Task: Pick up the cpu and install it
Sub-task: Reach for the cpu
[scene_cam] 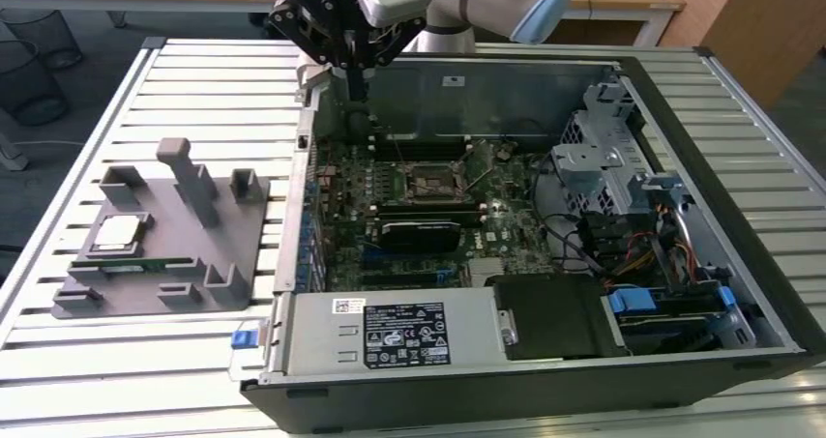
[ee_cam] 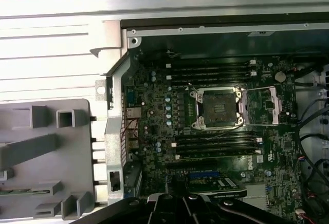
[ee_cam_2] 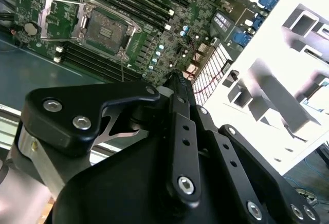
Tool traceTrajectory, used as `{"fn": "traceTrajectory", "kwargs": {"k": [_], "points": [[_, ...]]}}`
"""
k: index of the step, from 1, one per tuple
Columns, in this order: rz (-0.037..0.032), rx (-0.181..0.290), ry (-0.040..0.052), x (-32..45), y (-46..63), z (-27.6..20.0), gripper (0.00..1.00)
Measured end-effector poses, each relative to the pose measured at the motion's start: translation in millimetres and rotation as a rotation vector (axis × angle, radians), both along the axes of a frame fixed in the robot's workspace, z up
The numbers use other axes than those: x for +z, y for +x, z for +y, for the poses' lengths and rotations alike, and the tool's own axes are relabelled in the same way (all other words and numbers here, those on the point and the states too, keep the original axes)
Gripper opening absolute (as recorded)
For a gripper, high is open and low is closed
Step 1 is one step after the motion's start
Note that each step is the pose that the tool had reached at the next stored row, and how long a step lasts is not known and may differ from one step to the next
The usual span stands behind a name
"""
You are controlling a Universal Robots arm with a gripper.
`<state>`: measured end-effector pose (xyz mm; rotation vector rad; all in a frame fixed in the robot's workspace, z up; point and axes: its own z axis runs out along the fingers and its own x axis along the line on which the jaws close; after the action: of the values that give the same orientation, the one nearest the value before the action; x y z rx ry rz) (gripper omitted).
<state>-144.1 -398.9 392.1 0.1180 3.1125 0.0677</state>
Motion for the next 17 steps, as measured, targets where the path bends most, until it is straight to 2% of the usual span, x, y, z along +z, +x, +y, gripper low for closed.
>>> {"fn": "traceTrajectory", "kwargs": {"k": [17], "points": [[0.0001,0.000,0.0000,-0.5,-11.6,0.0,0.11]]}}
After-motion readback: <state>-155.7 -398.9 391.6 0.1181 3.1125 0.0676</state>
